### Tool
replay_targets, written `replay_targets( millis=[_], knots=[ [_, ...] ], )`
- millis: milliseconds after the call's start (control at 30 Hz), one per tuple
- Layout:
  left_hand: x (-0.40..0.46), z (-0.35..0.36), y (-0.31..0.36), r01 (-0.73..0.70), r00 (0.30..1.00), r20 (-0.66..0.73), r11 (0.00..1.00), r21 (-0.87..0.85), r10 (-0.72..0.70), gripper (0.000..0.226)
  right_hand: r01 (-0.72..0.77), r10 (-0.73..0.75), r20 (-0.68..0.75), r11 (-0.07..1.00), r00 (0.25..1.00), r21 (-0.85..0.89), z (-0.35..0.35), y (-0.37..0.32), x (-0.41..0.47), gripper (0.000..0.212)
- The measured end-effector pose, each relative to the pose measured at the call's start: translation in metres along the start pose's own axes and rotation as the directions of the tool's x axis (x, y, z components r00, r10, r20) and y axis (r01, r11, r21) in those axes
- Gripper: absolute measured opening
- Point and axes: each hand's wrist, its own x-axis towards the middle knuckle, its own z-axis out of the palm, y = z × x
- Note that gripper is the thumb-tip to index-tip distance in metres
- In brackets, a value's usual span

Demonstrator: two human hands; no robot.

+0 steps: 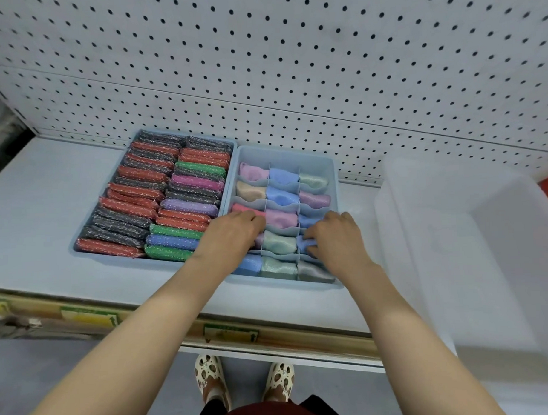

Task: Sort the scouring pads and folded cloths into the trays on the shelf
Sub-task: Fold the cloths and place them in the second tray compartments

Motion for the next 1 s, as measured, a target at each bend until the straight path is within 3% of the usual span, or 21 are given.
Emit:
replay_targets(
  millis=[67,200,300,400,467,500,600,700,767,867,1000],
  knots=[
    [0.001,0.003,-0.001,0.006,1.0,-0.018,1.0,-0.017,-0.006,0.05,0.017,-0.016,-0.046,0.999,0.999,0.027,0.01,0.004,0.003,0.01],
    [-0.007,-0.007,-0.003,-0.061,0.996,-0.073,0.983,-0.171,0.049,0.033,-0.044,0.048,-0.027,0.991,0.998,0.125,-0.006,0.002,-0.008,0.011],
    [-0.02,-0.029,0.0,-0.029,0.997,0.06,0.981,-0.193,0.041,0.009,-0.056,0.038,0.082,0.971,0.996,0.231,-0.015,0.005,-0.031,0.014],
    [-0.025,-0.033,0.005,-0.002,0.968,0.251,1.0,-0.022,0.007,0.017,0.03,-0.037,0.121,0.998,0.992,0.056,-0.013,0.0,-0.036,0.019],
    [-0.023,-0.032,0.01,-0.011,0.962,0.274,0.998,0.054,-0.004,0.02,0.071,-0.075,0.125,0.997,0.989,0.034,-0.007,-0.003,-0.03,0.011],
    [-0.021,-0.033,0.012,-0.013,0.961,0.278,0.997,0.069,-0.006,0.021,0.083,-0.091,0.14,0.995,0.986,0.062,-0.005,-0.002,-0.027,0.017],
    [-0.019,-0.037,0.014,-0.015,0.956,0.292,0.999,0.04,0.002,0.018,0.123,-0.15,0.156,0.978,0.976,0.168,0.0,0.005,-0.026,0.023],
    [-0.019,-0.037,0.013,-0.006,0.957,0.289,1.0,0.01,0.003,0.011,0.149,-0.167,0.067,0.965,0.984,0.218,-0.008,0.005,-0.03,0.009],
    [-0.02,-0.039,0.014,0.004,0.958,0.287,1.0,-0.011,0.0,0.009,0.169,-0.185,0.038,0.95,0.982,0.264,-0.013,-0.003,-0.024,0.015],
    [-0.021,-0.041,0.015,-0.001,0.964,0.266,0.999,-0.036,0.011,0.011,0.254,-0.283,0.101,0.938,0.954,0.234,-0.011,-0.023,-0.012,0.029],
    [-0.022,-0.038,0.016,0.008,0.967,0.256,0.997,-0.071,0.01,0.007,0.274,-0.333,0.194,0.921,0.923,0.278,0.005,-0.025,-0.003,0.023]
  ],
)
